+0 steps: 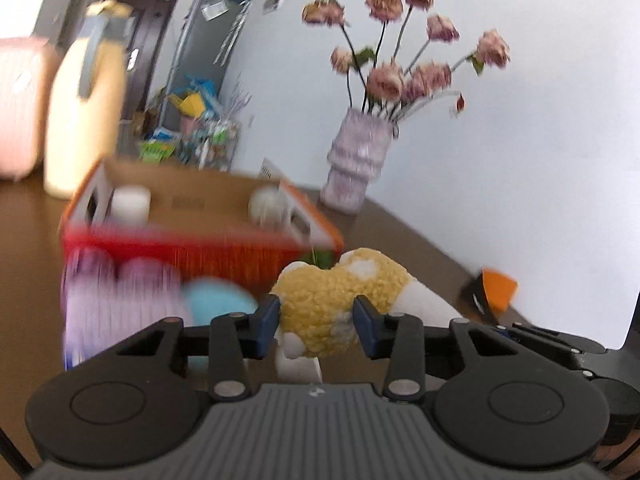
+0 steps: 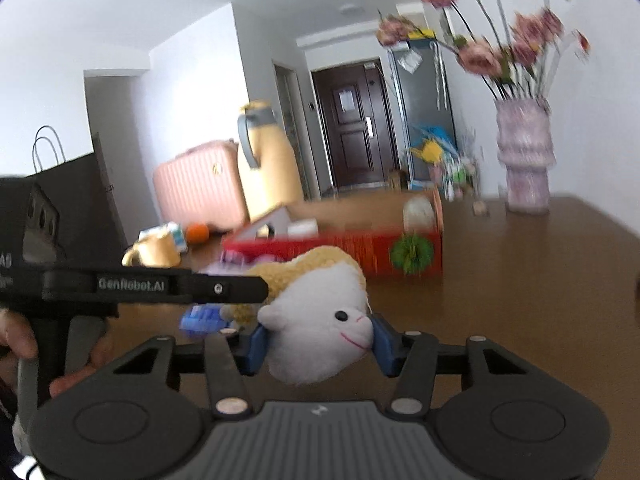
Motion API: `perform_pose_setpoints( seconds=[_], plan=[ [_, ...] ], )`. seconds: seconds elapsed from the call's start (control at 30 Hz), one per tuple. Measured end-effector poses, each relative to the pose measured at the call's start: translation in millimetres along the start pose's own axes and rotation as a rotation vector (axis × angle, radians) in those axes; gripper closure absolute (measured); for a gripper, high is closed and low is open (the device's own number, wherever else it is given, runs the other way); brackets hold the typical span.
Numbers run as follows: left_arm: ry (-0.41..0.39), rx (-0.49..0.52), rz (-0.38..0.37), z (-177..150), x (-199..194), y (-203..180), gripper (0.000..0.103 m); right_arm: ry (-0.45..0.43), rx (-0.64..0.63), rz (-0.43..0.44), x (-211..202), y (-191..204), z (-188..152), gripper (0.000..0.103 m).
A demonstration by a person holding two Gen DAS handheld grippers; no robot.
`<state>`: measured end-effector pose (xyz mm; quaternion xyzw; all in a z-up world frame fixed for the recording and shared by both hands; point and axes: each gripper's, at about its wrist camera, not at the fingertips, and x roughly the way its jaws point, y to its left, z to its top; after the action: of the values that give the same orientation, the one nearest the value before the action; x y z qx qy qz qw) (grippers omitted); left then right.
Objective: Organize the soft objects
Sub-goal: 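Carry the plush sheep into the box and open both grippers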
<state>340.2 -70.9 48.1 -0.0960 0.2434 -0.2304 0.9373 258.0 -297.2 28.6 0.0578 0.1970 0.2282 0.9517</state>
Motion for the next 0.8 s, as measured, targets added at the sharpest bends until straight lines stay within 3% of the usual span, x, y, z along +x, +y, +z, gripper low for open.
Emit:
perform_pose_setpoints(
  seconds=[0.13, 0.37, 0.47, 0.6, 0.7, 0.8],
  plan=[
    [0.022, -0.017, 0.022, 64, 58, 38, 0.062, -0.038, -0.038, -0.008, 53, -8, 59, 0.053],
    [0.165, -0.124, 0.044, 138, 183, 120, 0.062, 0.029, -0.008, -0.041, 197, -44, 131, 0.054],
    [0.247, -0.121, 0.0, 146, 230, 140, 0.069, 0.105, 0.01, -0.074, 257, -59, 147, 0.054],
    [0.306, -0.075, 0.039, 142, 271, 153, 0.069, 0.206, 0.017, -0.108, 313, -70, 149, 0.054],
    [0.296, -0.049, 0.045, 141, 278, 155, 0.067, 0.296, 0.015, -0.159, 336, -76, 147, 0.05],
    [0.286, -0.031, 0.039, 140, 270, 150, 0.054, 0.402, -0.013, -0.19, 351, -75, 142, 0.047]
  ],
)
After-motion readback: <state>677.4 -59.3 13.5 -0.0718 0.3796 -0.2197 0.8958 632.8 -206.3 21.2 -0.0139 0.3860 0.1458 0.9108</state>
